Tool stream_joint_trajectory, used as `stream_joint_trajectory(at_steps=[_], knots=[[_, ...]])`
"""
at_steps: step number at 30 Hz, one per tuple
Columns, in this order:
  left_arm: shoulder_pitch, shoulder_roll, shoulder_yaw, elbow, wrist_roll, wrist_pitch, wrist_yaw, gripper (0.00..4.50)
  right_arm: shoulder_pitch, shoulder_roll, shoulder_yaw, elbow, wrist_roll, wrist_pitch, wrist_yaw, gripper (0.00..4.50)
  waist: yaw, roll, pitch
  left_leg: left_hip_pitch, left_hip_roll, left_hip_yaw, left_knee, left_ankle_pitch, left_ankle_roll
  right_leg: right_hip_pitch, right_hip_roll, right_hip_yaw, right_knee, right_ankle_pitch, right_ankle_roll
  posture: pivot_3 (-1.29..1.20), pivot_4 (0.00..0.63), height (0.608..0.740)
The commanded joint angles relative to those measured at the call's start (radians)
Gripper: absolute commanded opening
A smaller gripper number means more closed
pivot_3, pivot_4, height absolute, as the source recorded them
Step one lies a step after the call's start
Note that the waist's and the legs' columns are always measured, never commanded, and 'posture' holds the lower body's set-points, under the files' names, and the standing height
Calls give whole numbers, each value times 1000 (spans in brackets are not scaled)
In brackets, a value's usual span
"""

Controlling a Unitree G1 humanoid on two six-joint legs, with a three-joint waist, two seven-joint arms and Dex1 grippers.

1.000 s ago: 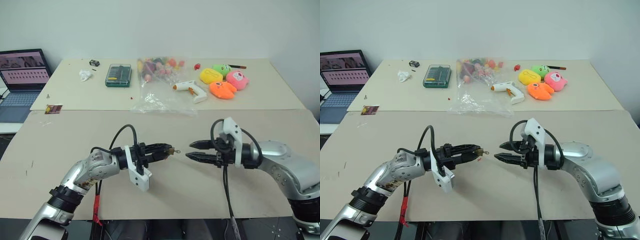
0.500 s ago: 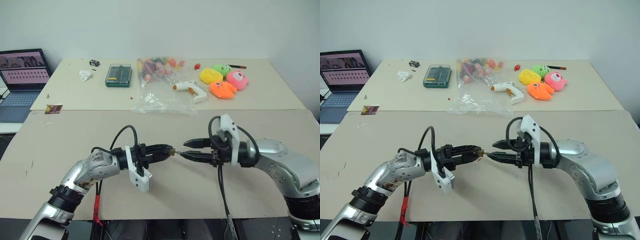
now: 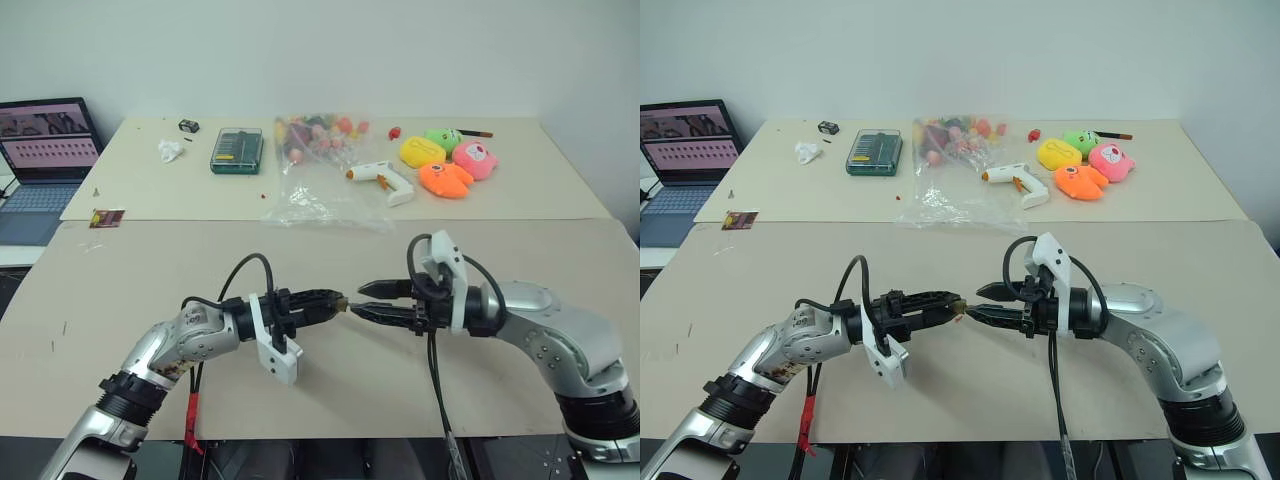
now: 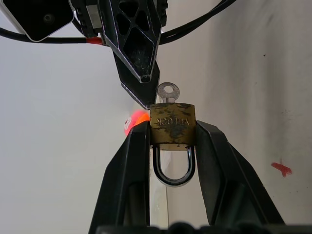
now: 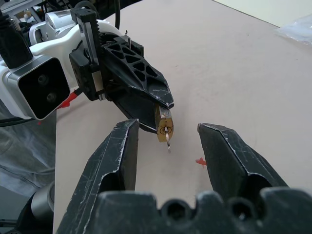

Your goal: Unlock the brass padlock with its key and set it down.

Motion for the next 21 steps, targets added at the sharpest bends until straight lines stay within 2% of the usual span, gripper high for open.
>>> stream_joint_trajectory(at_steps=[1,4,9,18,21], knots=[[3,0,10,-5,2,-20,26,818,15,8,-6,-22,11,0,-9,2473,0,0,0,0,0,0,0,0,0,0,0,0,0,0,0,0,150,740],[5,0,9,-8,2,-18,28,818,24,12,-2,-22,10,-1,-13,1743,0,0,0,0,0,0,0,0,0,0,0,0,0,0,0,0,150,740],[2,0,10,-16,-4,-9,22,818,29,23,9,-22,10,1,-26,50,-1,0,0,0,0,0,0,0,0,0,0,0,0,0,0,0,150,740],[5,-3,11,-29,-7,2,19,818,27,22,16,-25,8,2,-31,8,0,0,0,0,0,0,0,0,0,0,0,0,0,0,0,0,150,740],[-4,-3,24,-24,34,-23,51,818,24,27,15,-16,26,32,-45,8,0,0,0,0,0,0,0,0,0,0,0,0,0,0,0,0,150,740]])
